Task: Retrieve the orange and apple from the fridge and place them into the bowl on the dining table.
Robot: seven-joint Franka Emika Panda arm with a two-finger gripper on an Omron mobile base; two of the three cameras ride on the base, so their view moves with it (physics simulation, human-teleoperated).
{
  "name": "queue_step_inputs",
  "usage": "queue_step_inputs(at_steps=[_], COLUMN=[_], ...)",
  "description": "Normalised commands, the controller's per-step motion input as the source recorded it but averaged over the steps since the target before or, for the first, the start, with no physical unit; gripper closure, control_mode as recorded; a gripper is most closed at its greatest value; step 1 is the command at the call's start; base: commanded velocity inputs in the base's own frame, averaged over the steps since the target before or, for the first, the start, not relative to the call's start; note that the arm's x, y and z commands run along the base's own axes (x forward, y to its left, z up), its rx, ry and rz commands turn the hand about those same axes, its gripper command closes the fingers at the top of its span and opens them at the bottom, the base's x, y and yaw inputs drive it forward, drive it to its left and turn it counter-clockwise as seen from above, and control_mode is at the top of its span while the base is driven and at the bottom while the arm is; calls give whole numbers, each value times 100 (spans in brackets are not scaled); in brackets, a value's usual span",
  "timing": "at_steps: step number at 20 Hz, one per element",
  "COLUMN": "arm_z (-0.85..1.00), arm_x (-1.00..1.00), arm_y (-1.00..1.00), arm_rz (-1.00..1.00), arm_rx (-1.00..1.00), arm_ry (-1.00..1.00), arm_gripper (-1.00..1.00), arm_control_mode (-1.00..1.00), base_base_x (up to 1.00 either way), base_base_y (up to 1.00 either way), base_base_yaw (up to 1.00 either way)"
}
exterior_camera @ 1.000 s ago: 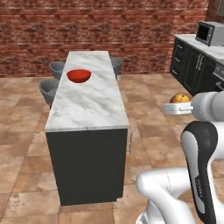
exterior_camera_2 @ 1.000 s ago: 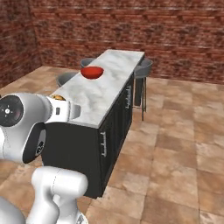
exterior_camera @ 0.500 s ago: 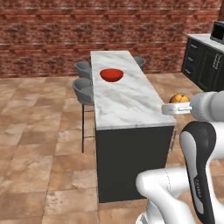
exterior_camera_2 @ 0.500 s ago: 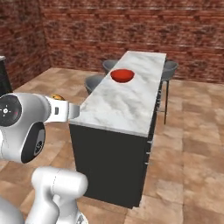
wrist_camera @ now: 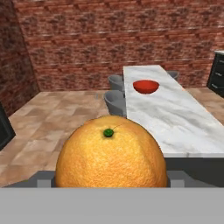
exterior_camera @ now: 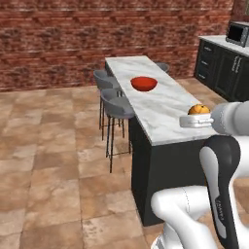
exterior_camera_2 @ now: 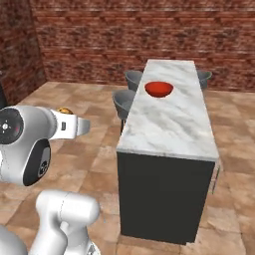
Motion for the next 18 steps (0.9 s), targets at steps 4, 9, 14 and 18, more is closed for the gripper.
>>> queue_step_inputs(at_steps=[4,9,14,18], arm_z=[0,0,0,0], arm_x=[0,0,0,0], arm_y=[0,0,0,0], arm_rz=[0,0,0,0], arm_rx=[0,0,0,0], arm_ry=[0,0,0,0], arm_gripper=[100,100,100,100], arm_control_mode=[100,100,100,100], base_base_x=[81,88,83,67], base_base_y=[100,97,99,100], base_base_yaw=[-53,-66,-66,-61])
